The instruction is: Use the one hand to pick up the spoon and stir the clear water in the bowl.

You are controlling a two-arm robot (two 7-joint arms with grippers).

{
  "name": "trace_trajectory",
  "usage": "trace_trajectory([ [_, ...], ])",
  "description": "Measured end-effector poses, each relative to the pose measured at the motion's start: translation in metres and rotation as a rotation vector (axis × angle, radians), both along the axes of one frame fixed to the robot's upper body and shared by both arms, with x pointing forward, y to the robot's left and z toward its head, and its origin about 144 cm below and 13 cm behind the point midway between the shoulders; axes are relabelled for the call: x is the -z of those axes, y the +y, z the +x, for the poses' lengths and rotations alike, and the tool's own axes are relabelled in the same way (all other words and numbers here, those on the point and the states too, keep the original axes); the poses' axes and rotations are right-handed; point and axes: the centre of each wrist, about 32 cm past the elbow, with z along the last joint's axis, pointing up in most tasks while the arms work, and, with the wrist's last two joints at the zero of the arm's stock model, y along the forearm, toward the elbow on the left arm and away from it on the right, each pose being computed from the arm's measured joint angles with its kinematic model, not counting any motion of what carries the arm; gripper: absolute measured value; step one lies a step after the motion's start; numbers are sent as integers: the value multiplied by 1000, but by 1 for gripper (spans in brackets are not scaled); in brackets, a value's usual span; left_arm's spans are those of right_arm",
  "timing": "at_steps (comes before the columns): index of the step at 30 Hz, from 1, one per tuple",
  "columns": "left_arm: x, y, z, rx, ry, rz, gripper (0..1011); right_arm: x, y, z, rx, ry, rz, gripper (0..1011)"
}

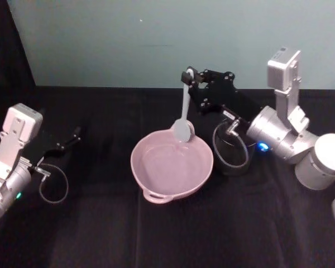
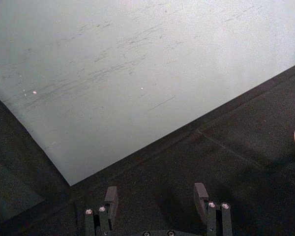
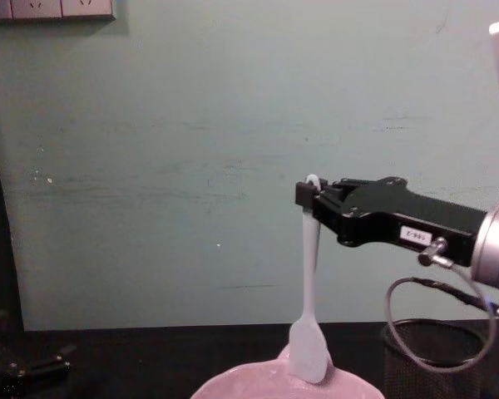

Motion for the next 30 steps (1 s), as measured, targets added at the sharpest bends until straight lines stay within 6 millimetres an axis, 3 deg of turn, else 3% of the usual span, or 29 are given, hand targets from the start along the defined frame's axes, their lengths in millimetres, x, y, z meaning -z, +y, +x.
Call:
trace_trajectory([
  [18, 0, 0, 0, 0, 0, 0, 1011, -12, -25, -29, -97, 67, -42, 108],
  [30, 0, 0, 0, 0, 0, 0, 1011, 0, -15, -36, -153, 147, 13, 108],
])
